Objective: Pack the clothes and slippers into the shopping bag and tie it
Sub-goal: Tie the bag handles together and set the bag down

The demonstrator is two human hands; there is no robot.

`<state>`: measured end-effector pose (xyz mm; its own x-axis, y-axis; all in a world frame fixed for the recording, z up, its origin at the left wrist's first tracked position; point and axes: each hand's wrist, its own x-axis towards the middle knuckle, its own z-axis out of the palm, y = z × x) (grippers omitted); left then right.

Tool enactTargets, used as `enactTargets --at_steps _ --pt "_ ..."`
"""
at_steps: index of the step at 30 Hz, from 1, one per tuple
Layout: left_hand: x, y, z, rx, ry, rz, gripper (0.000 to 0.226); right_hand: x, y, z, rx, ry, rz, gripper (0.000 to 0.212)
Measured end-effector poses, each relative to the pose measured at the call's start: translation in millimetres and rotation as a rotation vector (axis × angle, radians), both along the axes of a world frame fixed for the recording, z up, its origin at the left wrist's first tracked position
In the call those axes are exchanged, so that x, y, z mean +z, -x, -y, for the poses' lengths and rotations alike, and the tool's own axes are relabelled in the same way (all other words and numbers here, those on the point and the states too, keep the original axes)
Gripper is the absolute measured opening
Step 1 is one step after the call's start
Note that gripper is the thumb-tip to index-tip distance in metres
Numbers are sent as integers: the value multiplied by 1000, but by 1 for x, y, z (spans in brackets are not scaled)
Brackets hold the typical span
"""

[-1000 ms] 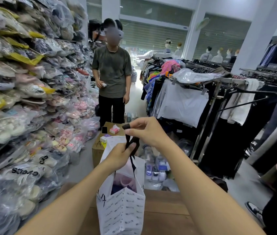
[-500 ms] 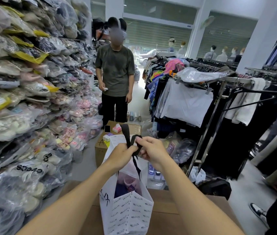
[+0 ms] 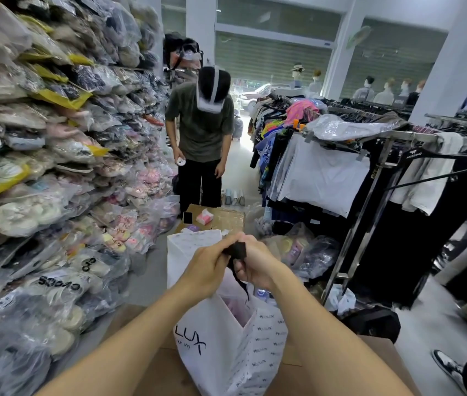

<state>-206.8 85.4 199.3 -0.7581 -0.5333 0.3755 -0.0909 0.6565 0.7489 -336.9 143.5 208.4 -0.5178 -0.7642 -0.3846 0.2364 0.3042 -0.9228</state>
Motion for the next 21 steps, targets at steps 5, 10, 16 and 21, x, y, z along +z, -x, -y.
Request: enactTargets --at_steps 5,10,16,21 --pt "7 -11 8 -122 64 42 38 8 -2 2 93 -100 -373 32" --pt "6 -18 18 -160 292 216 36 7 -2 4 177 -86 -396 36" --pt "7 -8 30 22 247 482 19 14 -7 5 233 24 -437 30" --pt "25 3 32 107 -506 413 25 13 -2 -1 243 125 -286 16"
